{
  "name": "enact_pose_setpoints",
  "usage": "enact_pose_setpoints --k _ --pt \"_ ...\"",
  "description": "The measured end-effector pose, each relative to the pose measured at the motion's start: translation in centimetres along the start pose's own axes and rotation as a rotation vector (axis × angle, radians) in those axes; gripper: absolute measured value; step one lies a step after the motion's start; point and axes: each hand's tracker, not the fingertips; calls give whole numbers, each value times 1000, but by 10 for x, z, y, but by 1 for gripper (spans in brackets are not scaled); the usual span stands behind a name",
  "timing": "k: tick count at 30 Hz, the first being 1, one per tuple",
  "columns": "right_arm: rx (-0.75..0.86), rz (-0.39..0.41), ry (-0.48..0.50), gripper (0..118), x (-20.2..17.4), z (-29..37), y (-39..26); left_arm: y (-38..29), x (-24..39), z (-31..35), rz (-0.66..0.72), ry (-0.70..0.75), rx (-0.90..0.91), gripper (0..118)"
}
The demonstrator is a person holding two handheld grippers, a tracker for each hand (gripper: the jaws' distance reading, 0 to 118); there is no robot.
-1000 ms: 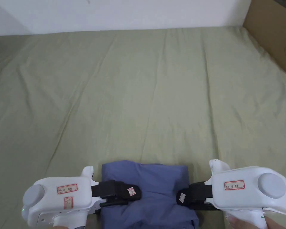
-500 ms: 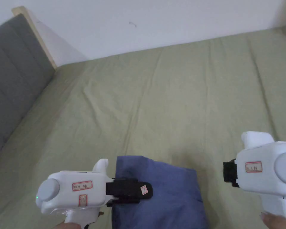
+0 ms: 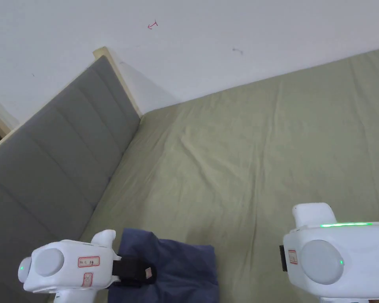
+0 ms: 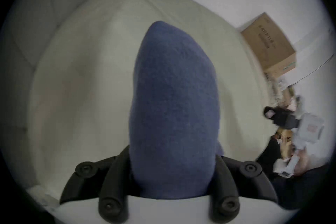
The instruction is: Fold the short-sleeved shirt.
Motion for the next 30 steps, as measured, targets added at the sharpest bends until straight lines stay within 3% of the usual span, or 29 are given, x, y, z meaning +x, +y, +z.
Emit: enact_pose_setpoints --k 1,2,4,5,7,9,16,18,19,20,21,22,30 --pt "-8 -9 -1 0 -3 -4 1 1 -3 -1 -45 80 -12 35" --pt "-15 -12 3 0 -7 -8 1 2 -5 -3 -84 159 -18 50" --pt "-19 1 3 0 -15 -11 0 1 -8 -10 -140 358 -60 98" --pt "-17 11 0 0 -17 -11 -1 -1 -9 -13 -140 452 -75 110" --pt "-7 27 0 0 -19 -10 -3 -9 -5 -15 -188 628 -76 110" --pt "2 34 -6 0 -18 -8 -6 -18 2 -17 -239 706 -50 110" --pt "79 109 -18 0 -3 16 -8 -56 74 -12 -113 512 58 108" --pt "91 119 -6 0 7 27 -8 -63 106 -10 -96 456 145 99" --pt "103 136 1 0 14 33 -9 -66 128 -9 -95 452 185 82" --pt "119 159 16 0 21 40 -10 -68 151 -9 -92 435 208 56" --pt "136 175 25 0 29 47 -12 -71 169 -11 -83 420 235 18" --pt "154 175 13 0 39 56 -15 -74 192 -13 -71 402 279 3" --pt "333 61 -80 0 145 133 -9 -71 374 5 -111 212 604 3"
